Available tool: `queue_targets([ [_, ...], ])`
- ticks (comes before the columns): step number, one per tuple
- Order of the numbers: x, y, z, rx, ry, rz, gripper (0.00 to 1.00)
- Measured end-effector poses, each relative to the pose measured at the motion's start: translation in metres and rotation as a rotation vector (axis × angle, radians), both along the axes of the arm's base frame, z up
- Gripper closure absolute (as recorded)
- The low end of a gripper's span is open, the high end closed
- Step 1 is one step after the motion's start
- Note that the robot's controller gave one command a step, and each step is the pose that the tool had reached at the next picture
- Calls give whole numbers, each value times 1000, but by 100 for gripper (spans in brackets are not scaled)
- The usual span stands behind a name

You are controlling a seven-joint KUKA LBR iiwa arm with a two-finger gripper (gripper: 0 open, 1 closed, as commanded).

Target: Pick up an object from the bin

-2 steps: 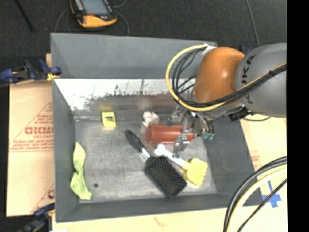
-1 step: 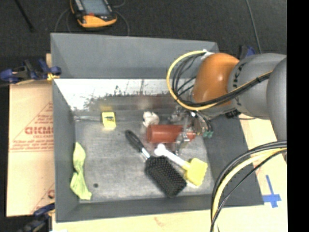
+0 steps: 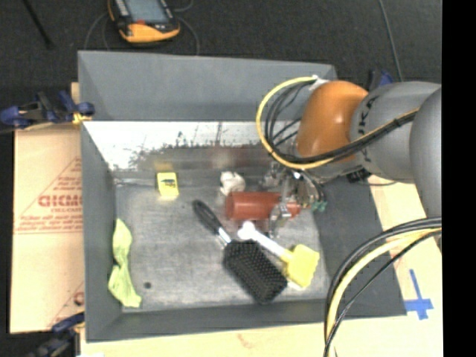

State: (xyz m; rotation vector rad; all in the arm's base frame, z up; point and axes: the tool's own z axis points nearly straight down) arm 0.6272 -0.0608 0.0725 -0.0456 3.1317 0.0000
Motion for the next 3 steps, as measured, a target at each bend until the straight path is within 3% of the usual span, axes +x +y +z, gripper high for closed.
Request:
queue_targets([
  [2,2,-1,1,0,-1,0,0],
  [3,3,-3,3,-2,-4,17,100],
])
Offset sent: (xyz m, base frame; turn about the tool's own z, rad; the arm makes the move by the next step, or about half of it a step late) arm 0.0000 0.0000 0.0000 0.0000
